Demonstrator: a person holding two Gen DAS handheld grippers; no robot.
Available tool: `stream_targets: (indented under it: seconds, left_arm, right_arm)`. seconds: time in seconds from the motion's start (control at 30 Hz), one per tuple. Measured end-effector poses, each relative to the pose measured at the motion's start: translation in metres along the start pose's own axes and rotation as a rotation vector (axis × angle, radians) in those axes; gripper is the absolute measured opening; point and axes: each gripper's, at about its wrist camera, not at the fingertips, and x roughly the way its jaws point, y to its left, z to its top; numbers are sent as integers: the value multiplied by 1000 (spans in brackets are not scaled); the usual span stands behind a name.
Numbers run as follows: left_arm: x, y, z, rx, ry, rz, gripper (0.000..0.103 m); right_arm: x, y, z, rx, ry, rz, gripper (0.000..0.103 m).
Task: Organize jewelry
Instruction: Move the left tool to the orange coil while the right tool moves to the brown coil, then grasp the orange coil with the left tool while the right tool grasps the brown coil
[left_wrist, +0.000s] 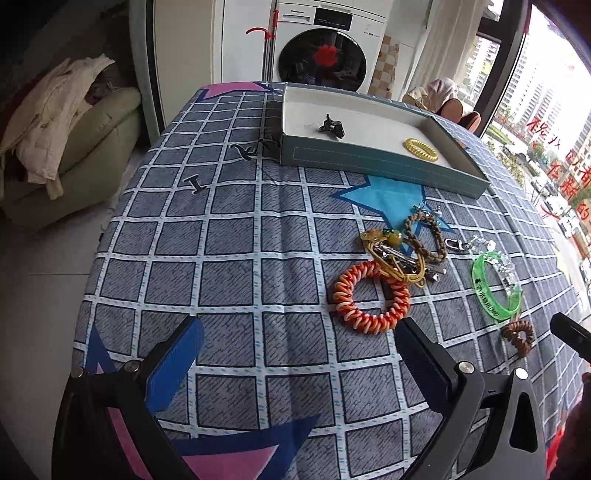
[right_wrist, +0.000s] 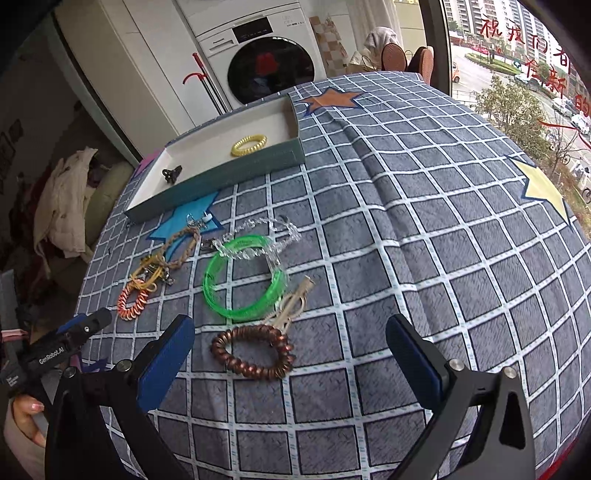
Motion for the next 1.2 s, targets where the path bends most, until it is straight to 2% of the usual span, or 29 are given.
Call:
stream_targets:
  seconds: [0.17,0.67,0.87,0.9,1.03,1.2]
  left_arm:
    - [-2,-6,3,61,-43,78,103]
    - [18,-18,19,129,-20,51,103]
    - [25,-27,15,172,-13,71,103]
    - [26,-28,15,174,-12,70,103]
    - [29,-30,13,190,-10,80,103]
    - [27,-36,10,223,-32,84,103]
  right_arm:
    - [1,-2,-6,-10,5,-33,103]
    - [8,4,-5,-35,6,-77,102]
    - [17,10,-10,-71,35,-86,87]
    - [18,11,-10,-75,41,-87,81]
    - [20,17,-14,-130,39,-125,72]
    - [21,27,-20,-198,35,-158,68]
